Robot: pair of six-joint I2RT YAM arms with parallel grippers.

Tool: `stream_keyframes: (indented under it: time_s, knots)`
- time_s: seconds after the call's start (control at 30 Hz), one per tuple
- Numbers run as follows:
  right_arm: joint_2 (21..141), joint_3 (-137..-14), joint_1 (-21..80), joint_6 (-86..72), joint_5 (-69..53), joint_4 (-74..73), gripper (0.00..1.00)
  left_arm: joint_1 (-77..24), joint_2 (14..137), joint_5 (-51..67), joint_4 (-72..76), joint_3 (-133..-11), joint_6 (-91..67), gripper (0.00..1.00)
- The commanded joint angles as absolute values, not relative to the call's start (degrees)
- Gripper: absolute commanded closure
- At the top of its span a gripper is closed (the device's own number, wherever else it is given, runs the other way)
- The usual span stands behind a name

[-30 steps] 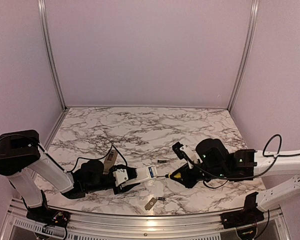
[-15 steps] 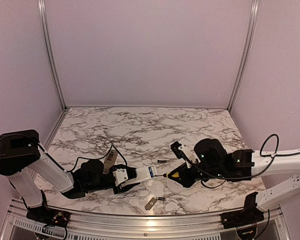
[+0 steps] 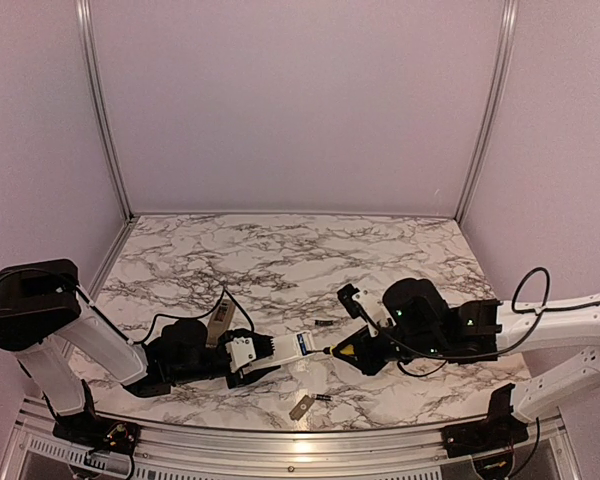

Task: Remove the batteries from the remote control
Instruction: Remove the battery from the remote control without the battery cover.

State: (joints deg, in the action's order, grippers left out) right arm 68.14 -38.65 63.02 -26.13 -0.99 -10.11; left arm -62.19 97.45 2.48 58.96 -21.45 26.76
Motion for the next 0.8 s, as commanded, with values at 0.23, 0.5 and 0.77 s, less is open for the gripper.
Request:
stream_keyframes:
  time_s: [0.23,0.5,0.77]
  knots:
    - [70.41,-40.51,61.50,-24.82,-1.85,-6.56,1.00,-62.05,96.15,3.82,60.60,-21.45,26.42,1.00]
    - [71.23,-39.51,60.80,-24.60,-4.56,-4.82,1.00,-62.05,96.15,3.88,60.63,-21.45,26.36,1.00]
    - [70.30,-36.61,58.90,-25.32,-6.60,-2.58,1.00,-62.05,96.15,3.97,60.72,-21.45,26.38,1.00]
